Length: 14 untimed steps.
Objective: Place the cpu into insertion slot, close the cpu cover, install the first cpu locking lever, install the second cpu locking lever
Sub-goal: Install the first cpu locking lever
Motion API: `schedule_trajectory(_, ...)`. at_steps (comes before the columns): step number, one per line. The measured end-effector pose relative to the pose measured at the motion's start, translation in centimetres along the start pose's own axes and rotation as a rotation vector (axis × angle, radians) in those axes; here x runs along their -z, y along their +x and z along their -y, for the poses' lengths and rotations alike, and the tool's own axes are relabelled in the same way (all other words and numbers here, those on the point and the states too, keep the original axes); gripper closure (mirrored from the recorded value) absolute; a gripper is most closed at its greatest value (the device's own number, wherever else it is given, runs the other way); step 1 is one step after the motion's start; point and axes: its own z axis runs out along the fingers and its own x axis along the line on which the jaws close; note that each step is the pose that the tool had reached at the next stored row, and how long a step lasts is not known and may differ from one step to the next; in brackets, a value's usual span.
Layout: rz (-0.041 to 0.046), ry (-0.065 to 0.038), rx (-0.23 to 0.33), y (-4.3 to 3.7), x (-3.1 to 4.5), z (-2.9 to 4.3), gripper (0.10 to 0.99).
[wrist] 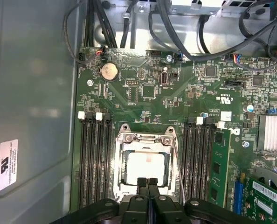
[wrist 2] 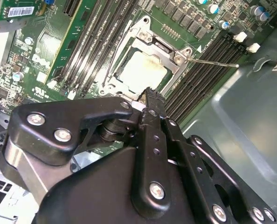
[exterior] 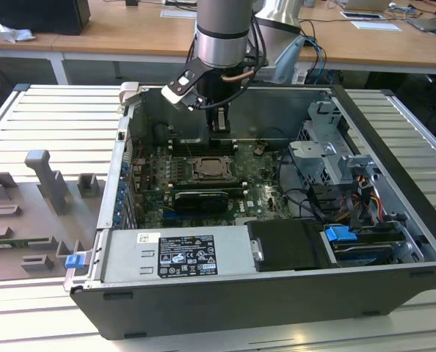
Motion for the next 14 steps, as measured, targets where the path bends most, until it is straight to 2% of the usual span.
schedule_trajectory(5,-0.0002,0.001,0.04,0.0,0.01,0.0,0.98)
schedule_trajectory(14,-0.0004,0.001,0.069,0.0,0.01,0.0,0.98)
